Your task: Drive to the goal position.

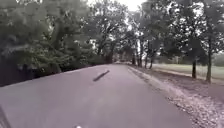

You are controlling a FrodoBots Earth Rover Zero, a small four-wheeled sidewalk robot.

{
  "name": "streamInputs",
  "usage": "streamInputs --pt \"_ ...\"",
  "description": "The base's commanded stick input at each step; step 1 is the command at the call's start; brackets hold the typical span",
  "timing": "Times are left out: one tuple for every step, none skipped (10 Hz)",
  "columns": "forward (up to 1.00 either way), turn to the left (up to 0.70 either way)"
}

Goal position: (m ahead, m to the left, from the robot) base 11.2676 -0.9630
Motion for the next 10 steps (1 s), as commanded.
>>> streamInputs --pt "1.0 -0.1" --pt "1.0 -0.1" --pt "1.0 -0.1" --pt "1.0 -0.1" --pt "1.0 -0.08" --pt "1.0 -0.05" --pt "1.0 -0.04" --pt "1.0 -0.04" --pt "1.0 -0.03" --pt "1.0 -0.03"
